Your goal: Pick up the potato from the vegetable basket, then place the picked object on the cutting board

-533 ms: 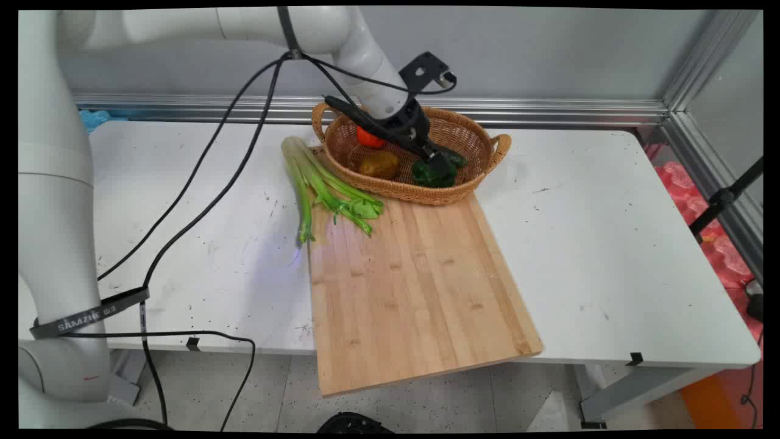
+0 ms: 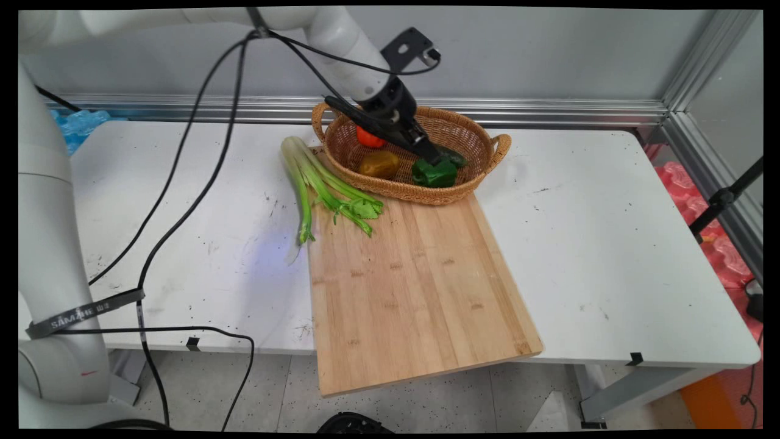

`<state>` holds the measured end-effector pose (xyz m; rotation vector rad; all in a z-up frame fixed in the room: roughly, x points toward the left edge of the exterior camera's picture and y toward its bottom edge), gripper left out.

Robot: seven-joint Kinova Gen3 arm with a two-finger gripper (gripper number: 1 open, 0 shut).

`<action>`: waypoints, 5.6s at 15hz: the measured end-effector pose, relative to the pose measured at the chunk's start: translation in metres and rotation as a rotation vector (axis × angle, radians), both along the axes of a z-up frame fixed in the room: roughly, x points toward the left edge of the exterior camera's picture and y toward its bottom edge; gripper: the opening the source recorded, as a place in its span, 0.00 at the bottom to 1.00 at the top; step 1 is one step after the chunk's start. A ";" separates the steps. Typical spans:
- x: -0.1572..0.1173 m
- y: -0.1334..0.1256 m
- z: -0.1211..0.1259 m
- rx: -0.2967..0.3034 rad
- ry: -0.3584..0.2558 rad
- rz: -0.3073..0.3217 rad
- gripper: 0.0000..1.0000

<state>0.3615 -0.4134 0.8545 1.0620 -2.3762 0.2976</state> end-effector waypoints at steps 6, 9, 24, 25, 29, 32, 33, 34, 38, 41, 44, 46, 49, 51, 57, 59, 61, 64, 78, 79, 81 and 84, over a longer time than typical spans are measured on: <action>0.031 0.031 0.023 -0.015 -0.009 -0.016 1.00; 0.049 0.049 0.032 -0.028 -0.018 -0.050 1.00; 0.119 0.118 0.061 -0.070 -0.056 -0.224 1.00; 0.123 0.121 0.062 -0.072 -0.058 -0.231 1.00; 0.135 0.133 0.067 -0.076 -0.058 -0.230 1.00; 0.144 0.140 0.070 -0.078 -0.056 -0.212 1.00; 0.146 0.142 0.071 -0.078 -0.055 -0.206 1.00; 0.148 0.143 0.071 -0.079 -0.055 -0.202 1.00; 0.153 0.144 0.072 -0.083 -0.037 -0.156 1.00; 0.154 0.138 0.070 -0.084 -0.017 -0.103 1.00; 0.148 0.127 0.063 -0.073 -0.008 -0.054 1.00; 0.142 0.116 0.057 -0.068 -0.004 -0.028 1.00; 0.132 0.100 0.049 -0.059 -0.001 0.000 1.00; 0.126 0.089 0.042 -0.052 0.001 0.016 1.00; 0.104 0.055 0.016 -0.015 -0.001 0.071 1.00; 0.097 0.045 0.006 0.000 -0.004 0.089 1.00; 0.091 0.037 -0.004 0.016 -0.008 0.106 1.00; 0.082 0.025 -0.021 0.046 -0.014 0.134 1.00; 0.067 -0.004 -0.065 0.104 -0.032 0.203 0.00; 0.067 -0.004 -0.065 0.103 -0.033 0.203 0.00; 0.068 -0.005 -0.065 0.100 -0.037 0.199 0.00; 0.071 -0.003 -0.062 0.090 -0.043 0.188 0.00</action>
